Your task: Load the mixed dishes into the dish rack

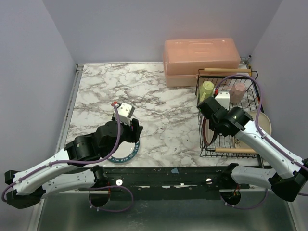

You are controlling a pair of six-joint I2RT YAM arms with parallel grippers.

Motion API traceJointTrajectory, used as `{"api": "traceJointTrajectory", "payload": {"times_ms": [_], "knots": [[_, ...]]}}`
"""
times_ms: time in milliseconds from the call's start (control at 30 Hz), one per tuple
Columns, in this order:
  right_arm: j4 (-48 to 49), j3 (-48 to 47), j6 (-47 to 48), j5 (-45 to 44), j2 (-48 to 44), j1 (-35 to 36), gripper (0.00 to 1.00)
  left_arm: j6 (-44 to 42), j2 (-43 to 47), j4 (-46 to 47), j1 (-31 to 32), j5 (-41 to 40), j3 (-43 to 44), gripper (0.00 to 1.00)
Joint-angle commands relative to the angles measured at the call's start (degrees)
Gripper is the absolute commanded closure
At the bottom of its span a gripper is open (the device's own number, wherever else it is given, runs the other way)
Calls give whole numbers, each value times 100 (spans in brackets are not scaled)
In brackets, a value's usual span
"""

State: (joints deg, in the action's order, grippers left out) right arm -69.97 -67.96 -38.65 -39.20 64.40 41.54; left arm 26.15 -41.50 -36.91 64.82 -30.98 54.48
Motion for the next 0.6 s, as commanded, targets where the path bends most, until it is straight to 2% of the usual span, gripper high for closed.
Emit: {"api": "traceJointTrajectory", "payload": {"times_ms": [0, 567], "knots": [[11, -287, -192, -503, -14, 12, 100, 39, 65, 52, -55, 162, -70, 47], [-575, -541, -620, -695, 303, 12, 100, -5, 116, 52, -123, 224, -77, 47]]}}
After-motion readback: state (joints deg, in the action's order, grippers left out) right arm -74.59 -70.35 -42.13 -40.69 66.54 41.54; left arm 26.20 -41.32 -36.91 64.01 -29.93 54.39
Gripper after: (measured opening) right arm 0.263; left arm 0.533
